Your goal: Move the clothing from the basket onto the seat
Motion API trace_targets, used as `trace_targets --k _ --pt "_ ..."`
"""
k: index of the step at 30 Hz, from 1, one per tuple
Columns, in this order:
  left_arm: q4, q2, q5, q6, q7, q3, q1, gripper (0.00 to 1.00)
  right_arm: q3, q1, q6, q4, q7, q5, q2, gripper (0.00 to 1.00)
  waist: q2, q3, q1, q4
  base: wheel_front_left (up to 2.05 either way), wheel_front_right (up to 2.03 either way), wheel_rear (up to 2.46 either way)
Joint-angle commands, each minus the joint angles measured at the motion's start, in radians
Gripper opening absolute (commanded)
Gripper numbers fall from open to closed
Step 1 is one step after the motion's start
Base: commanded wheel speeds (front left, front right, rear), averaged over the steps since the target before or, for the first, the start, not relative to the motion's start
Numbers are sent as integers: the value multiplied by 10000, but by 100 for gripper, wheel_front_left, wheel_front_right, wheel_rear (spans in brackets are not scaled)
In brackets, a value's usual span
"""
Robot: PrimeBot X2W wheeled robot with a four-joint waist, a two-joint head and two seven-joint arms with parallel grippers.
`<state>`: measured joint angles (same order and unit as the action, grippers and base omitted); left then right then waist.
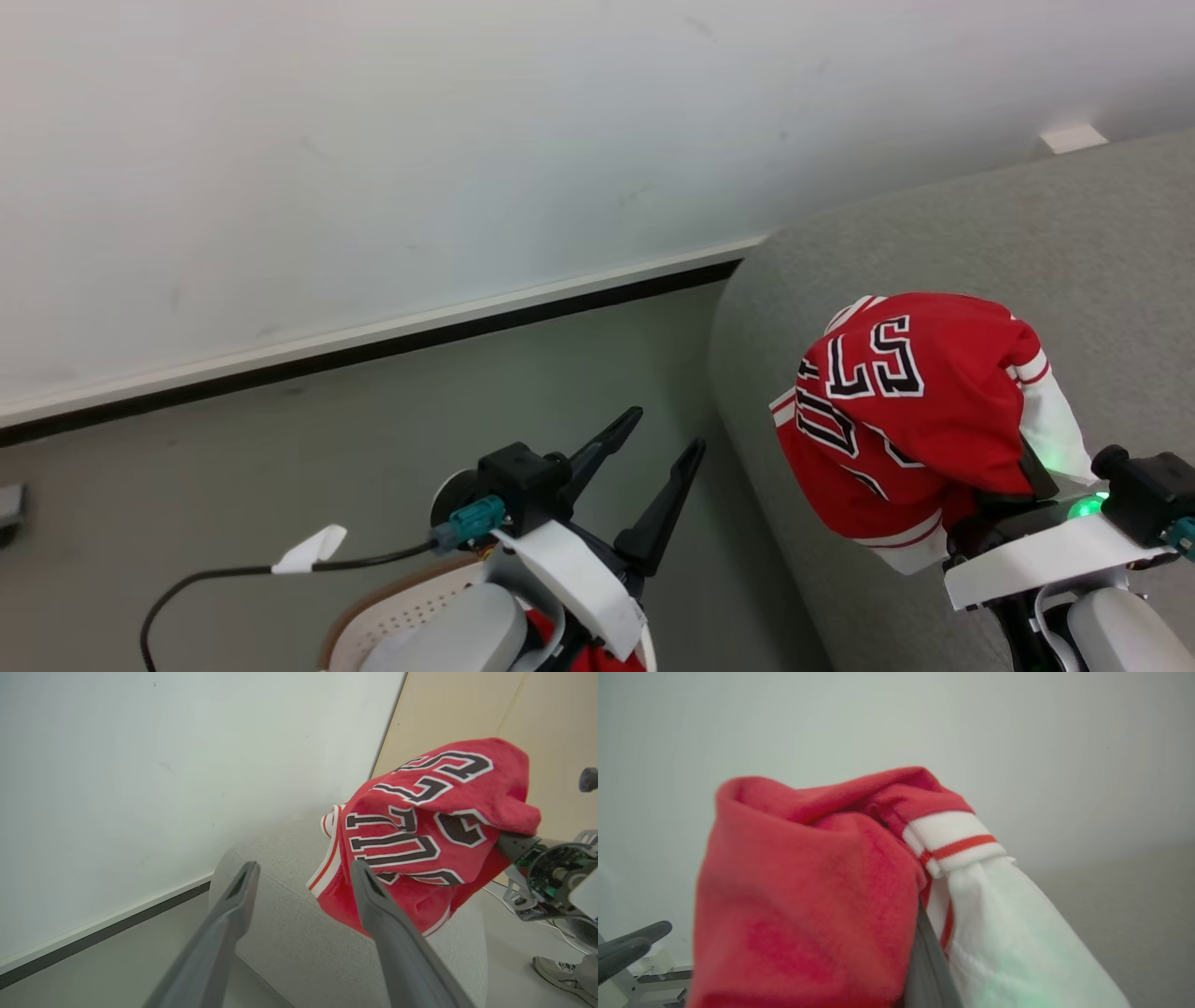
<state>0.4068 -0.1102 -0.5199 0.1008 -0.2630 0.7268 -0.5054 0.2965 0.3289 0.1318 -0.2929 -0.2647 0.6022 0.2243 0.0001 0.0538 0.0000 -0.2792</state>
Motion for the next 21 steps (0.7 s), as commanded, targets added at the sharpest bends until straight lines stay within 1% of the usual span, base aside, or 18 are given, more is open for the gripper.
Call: trace_targets --k 1,6,11,16,21 --pt "-3 -62 60 17 -17 11 72 100 -54 -125 -21 22 7 -63 46 0 -1 198 0 -746 0 0 0" --pt "-28 -8 292 113 -14 72 115 100 -345 -346 -21 187 7 154 -90 0 -1 299 0 -1379 0 0 0" --pt "116 98 479 200 -16 67 190 100 -443 -414 -21 185 6 141 -106 0 -1 352 0 -1710 0 0 0" --pt "242 192 555 215 -17 54 73 100 -498 -212 -21 117 6 29 1 0 -1 466 0 -1697 0 0 0" --pt "269 186 735 255 -17 45 -202 100 -555 420 -21 -158 4 78 265 0 -1 876 0 -1408 0 0 0"
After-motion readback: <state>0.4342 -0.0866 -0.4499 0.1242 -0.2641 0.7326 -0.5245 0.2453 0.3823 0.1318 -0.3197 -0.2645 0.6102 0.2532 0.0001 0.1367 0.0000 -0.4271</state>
